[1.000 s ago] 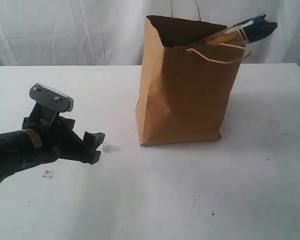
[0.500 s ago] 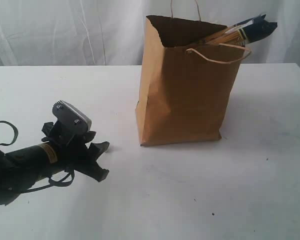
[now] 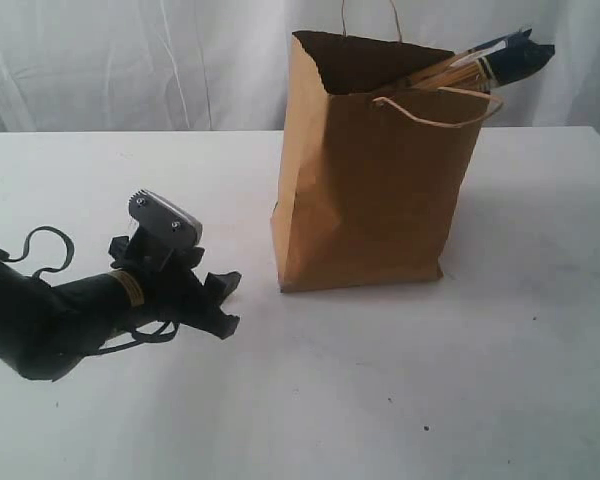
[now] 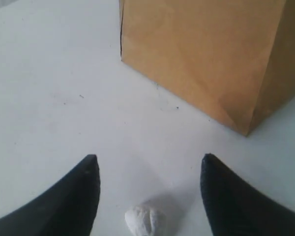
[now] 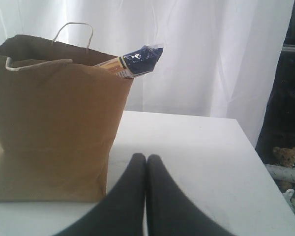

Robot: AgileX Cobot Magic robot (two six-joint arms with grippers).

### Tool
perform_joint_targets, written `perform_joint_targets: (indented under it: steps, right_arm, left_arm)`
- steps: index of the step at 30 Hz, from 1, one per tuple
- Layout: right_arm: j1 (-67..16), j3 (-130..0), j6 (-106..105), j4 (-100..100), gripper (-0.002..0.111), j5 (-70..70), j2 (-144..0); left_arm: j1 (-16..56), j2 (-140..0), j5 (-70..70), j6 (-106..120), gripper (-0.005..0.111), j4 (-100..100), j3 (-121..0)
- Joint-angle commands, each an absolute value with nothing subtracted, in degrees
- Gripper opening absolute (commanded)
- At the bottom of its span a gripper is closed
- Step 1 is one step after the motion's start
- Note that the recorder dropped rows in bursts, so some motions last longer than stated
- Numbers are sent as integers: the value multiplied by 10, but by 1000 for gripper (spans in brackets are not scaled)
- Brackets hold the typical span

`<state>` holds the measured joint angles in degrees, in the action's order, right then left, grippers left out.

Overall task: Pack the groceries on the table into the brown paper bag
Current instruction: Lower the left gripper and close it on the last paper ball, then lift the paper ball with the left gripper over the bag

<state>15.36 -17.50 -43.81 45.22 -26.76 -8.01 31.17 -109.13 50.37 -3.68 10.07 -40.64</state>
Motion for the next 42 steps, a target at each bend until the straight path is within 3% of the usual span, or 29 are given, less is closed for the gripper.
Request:
perform_joint_targets:
  steps: [1,7,9,13,26,33,42]
  right_arm:
    - [154,-172,-436,455,0,-267,-77]
    - [154,-172,-436,455,0,-267,-77]
    - [154,-172,-436,455,0,-267,-77]
    - [154,-172,-436,455,0,-267,-77]
    - [154,-172,-436,455,0,-267,-77]
    - [154,-172,-436,455,0,-267,-77]
    - [154,-172,-436,455,0,-267,-77]
  left_arm:
    - [309,-1103,450,-42,63,100,-414]
    - [309,-1116,445,-42,62,100,-414]
    - [309,-1116,446,-42,52,100,-414]
    - [309,-1112,448,-45,1,100,-414]
    - [309,-829,429,-204,0,101,-414]
    - [309,-818,423,-436,0,264,-414]
    - [309,-818,574,-426,0,324,-428]
